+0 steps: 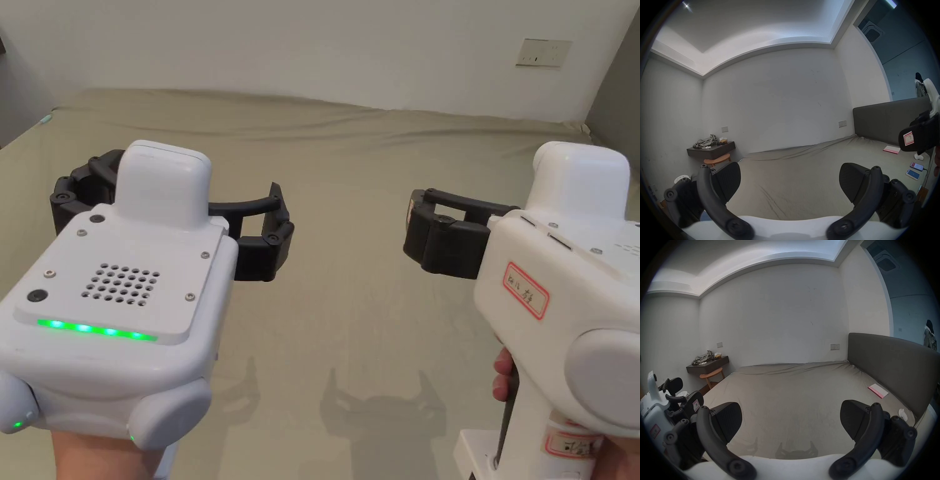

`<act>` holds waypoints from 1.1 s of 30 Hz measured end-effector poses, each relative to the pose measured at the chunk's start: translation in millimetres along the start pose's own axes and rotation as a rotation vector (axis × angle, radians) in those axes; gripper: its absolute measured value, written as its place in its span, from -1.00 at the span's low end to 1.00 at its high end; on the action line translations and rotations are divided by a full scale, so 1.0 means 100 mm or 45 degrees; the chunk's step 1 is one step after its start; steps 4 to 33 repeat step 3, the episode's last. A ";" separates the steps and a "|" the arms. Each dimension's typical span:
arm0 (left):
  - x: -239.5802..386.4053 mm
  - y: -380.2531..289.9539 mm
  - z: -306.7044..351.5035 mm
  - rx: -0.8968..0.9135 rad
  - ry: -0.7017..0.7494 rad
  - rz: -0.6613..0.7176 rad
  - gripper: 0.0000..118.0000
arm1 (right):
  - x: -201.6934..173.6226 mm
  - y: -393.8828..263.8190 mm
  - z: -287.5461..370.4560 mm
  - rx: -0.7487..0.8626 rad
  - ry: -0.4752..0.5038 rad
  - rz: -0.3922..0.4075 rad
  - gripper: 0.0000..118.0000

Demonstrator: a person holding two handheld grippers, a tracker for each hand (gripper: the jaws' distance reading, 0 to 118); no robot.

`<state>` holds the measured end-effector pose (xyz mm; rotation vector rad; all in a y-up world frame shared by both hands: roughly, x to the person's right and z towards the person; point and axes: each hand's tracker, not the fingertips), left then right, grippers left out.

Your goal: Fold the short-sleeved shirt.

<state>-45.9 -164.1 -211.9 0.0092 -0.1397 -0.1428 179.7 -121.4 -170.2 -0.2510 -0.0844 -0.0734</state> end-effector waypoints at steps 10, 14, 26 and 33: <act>-0.01 0.00 0.01 -0.001 -0.005 0.000 0.99 | 0.02 -0.01 -0.03 -0.035 -0.017 -0.011 1.00; -0.01 0.00 0.01 -0.001 -0.005 0.000 0.99 | 0.02 -0.01 -0.03 -0.035 -0.017 -0.011 1.00; -0.01 0.00 0.01 -0.001 -0.005 0.000 0.99 | 0.02 -0.01 -0.03 -0.035 -0.017 -0.011 1.00; -0.01 0.00 0.01 -0.001 -0.005 0.000 0.99 | 0.02 -0.01 -0.03 -0.035 -0.017 -0.011 1.00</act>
